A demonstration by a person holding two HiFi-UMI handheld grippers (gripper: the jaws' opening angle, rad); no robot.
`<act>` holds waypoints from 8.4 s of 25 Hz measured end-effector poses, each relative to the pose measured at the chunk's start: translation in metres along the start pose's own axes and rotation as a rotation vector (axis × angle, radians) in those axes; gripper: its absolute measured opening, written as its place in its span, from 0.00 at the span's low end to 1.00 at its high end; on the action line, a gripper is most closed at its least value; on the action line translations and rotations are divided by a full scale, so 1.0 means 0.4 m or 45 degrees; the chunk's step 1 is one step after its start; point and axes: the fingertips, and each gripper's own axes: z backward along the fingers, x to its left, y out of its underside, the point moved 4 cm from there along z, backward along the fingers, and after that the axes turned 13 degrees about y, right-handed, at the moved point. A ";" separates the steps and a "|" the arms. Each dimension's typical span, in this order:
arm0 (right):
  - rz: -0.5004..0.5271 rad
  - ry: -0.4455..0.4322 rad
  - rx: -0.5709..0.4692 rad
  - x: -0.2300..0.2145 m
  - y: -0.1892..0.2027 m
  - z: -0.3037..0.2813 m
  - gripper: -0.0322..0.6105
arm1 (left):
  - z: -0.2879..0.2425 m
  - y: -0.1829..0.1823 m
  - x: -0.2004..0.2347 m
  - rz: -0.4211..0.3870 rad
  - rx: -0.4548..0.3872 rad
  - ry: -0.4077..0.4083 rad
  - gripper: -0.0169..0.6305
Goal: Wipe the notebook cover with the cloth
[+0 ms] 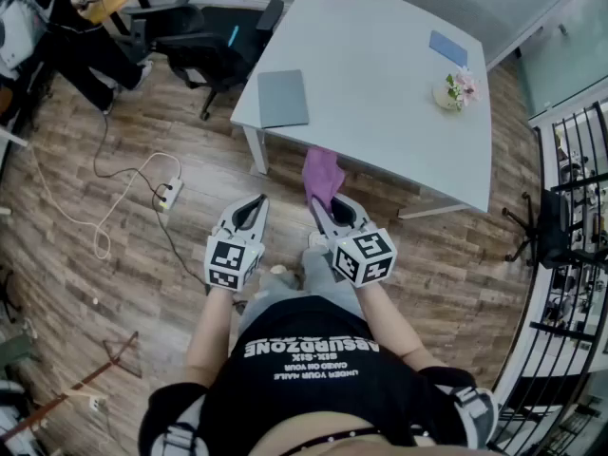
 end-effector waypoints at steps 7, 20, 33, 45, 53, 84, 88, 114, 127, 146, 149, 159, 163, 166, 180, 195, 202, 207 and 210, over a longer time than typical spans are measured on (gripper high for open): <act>-0.014 -0.014 0.029 -0.134 -0.035 -0.024 0.20 | -0.107 -0.055 -0.004 -0.023 0.032 -0.043 0.05; 0.090 -0.228 0.133 -0.315 -0.110 -0.209 0.20 | -0.320 -0.097 0.040 0.090 -0.013 -0.266 0.05; 0.155 -0.322 0.275 -0.213 -0.159 -0.540 0.20 | -0.395 -0.025 0.358 0.141 0.134 -0.270 0.05; 0.031 -0.245 0.388 -0.181 -0.214 -0.930 0.20 | -0.539 0.082 0.631 0.178 0.309 -0.038 0.05; 0.091 -0.121 0.478 -0.179 -0.184 -1.121 0.20 | -0.609 0.164 0.696 0.164 0.437 0.152 0.05; 0.254 0.051 0.570 -0.250 -0.092 -1.243 0.20 | -0.627 0.211 0.715 0.177 0.485 0.247 0.05; 0.228 0.098 0.556 -0.284 -0.093 -1.232 0.20 | -0.626 0.213 0.718 0.186 0.481 0.249 0.05; 0.138 0.331 0.518 -0.443 -0.075 -1.105 0.20 | -0.626 0.213 0.716 0.189 0.458 0.225 0.05; 0.103 0.317 0.526 -0.420 -0.048 -1.069 0.20 | -0.626 0.213 0.714 0.176 0.453 0.215 0.05; 0.174 0.124 0.618 -0.284 -0.047 -1.142 0.20 | -0.628 0.212 0.710 0.166 0.447 0.213 0.05; 0.199 0.090 0.622 -0.258 -0.045 -1.154 0.20 | -0.627 0.211 0.711 0.160 0.445 0.211 0.05; 0.296 -0.150 0.613 -0.173 -0.028 -1.172 0.20 | -0.628 0.212 0.712 0.181 0.444 0.210 0.05; 0.298 -0.262 0.618 -0.155 -0.014 -1.156 0.20 | -0.627 0.214 0.715 0.197 0.436 0.202 0.05; 0.295 -0.274 0.615 -0.157 -0.009 -1.142 0.20 | -0.629 0.213 0.715 0.214 0.431 0.199 0.05; 0.308 -0.312 0.608 -0.135 0.032 -1.062 0.20 | -0.603 0.221 0.668 0.167 0.491 0.144 0.05; 0.374 -0.237 0.577 -0.161 0.028 -1.038 0.20 | -0.567 0.263 0.682 0.212 0.553 0.102 0.05; 0.404 -0.154 0.557 -0.231 0.025 -1.002 0.20 | -0.569 0.267 0.679 0.204 0.568 0.102 0.05; 0.339 -0.058 0.540 -0.304 0.012 -0.981 0.21 | -0.566 0.267 0.679 0.210 0.553 0.113 0.05; 0.319 -0.003 0.543 -0.342 0.010 -0.967 0.21 | -0.567 0.268 0.680 0.217 0.548 0.112 0.05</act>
